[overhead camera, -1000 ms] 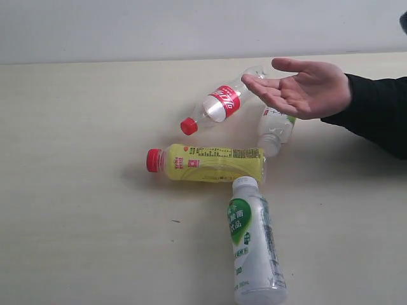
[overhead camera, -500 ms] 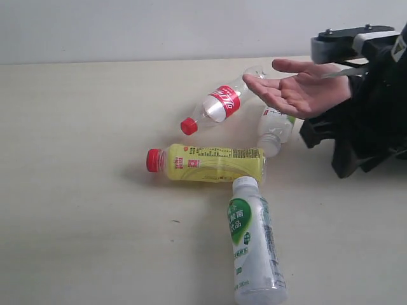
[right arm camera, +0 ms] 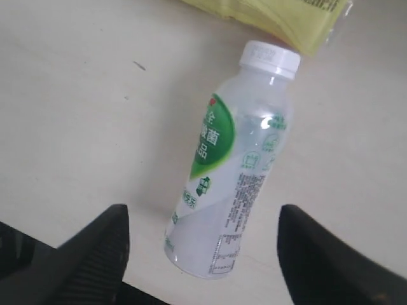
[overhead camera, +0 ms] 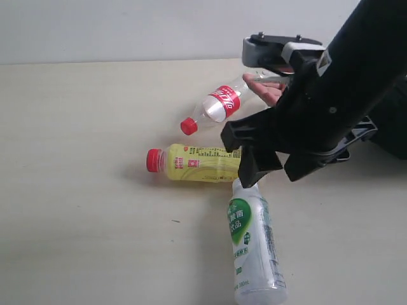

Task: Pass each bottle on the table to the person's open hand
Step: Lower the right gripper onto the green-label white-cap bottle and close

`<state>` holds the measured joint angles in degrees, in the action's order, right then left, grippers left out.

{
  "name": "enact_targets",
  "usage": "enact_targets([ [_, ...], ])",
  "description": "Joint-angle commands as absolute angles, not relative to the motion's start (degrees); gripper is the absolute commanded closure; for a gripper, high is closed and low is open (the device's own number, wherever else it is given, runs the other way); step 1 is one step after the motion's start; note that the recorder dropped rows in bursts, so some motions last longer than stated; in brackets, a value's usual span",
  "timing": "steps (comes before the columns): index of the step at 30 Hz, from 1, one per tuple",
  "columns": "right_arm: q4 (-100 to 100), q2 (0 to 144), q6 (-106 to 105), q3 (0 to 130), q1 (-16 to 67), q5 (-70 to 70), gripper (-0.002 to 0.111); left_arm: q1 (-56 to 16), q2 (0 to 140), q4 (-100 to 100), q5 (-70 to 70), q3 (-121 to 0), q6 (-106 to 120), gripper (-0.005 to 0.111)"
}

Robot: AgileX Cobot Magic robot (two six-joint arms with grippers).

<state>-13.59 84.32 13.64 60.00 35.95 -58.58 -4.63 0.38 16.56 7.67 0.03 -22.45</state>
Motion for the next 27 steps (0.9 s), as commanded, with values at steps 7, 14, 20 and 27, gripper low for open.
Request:
enact_targets([
  [7, -11.19, 96.28, 13.8, 60.41, 36.0, -56.71, 0.037, -4.57, 0.0, 16.33, 7.55, 0.0, -22.56, 0.107],
  [14, -11.65, 103.09, 13.68, 60.41, 36.0, -54.88, 0.037, -4.57, 0.0, 16.33, 7.55, 0.0, -22.56, 0.107],
  [20, -11.65, 107.01, 13.16, 60.41, 36.0, -54.36, 0.038, -4.57, 0.0, 16.33, 7.55, 0.0, -22.56, 0.107],
  [27, -11.65, 108.96, 12.04, 60.41, 36.0, -54.9, 0.046, -4.57, 0.0, 16.33, 7.55, 0.0, -22.56, 0.107],
])
